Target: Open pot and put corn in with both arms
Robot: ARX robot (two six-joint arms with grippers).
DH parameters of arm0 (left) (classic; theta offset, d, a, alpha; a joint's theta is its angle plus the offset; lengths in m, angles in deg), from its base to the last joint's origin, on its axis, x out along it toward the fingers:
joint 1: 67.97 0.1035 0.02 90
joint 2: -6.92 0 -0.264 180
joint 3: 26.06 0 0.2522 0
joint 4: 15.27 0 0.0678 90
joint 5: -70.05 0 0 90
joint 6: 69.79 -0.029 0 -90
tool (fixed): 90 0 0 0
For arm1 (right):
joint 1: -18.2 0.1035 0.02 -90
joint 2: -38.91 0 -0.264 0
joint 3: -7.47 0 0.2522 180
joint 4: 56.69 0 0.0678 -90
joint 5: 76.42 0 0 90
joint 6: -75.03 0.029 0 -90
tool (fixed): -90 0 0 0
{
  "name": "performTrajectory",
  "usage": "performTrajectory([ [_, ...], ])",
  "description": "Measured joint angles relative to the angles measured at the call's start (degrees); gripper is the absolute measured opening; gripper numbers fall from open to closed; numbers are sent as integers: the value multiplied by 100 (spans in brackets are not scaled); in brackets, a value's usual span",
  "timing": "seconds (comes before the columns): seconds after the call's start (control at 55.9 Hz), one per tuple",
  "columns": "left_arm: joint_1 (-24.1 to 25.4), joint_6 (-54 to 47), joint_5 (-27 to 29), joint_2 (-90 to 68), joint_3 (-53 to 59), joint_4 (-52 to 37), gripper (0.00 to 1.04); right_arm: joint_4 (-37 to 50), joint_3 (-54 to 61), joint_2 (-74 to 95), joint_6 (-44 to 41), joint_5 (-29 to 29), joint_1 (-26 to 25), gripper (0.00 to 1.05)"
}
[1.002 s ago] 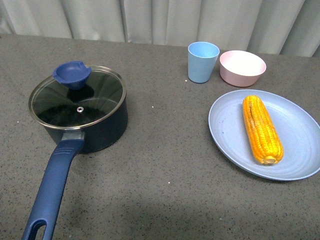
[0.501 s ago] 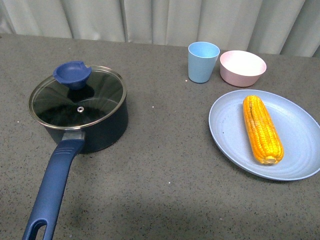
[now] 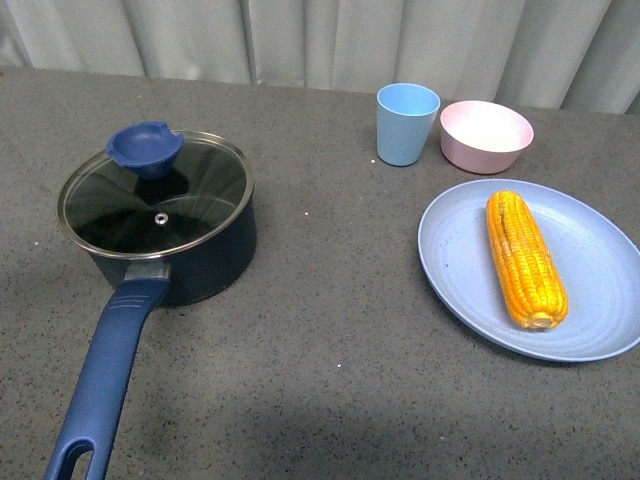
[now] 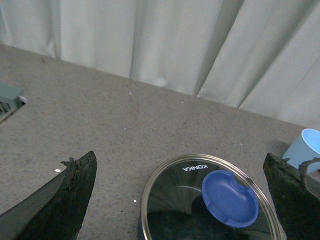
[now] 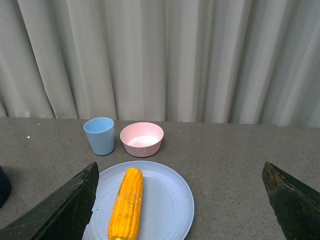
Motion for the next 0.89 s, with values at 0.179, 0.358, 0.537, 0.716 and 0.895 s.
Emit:
performTrajectory([
  [0.179, -199, -35, -114, -1040, -772, -24, 98, 0, 0, 0, 0, 0, 0, 96],
  [0.358, -404, -153, -210, -1764, -1274, 17, 98, 0, 0, 0, 0, 0, 0, 96],
  [0.537, -542, -262, -219, -2275, -1453, -28, 98, 0, 0, 0, 0, 0, 0, 96],
  [0.716, -627, -466, -271, -2601, -1541, -111, 98, 0, 0, 0, 0, 0, 0, 96],
  [0.895, -688, -570, -348, -2680, -1585, -118, 98, 0, 0, 0, 0, 0, 0, 96],
])
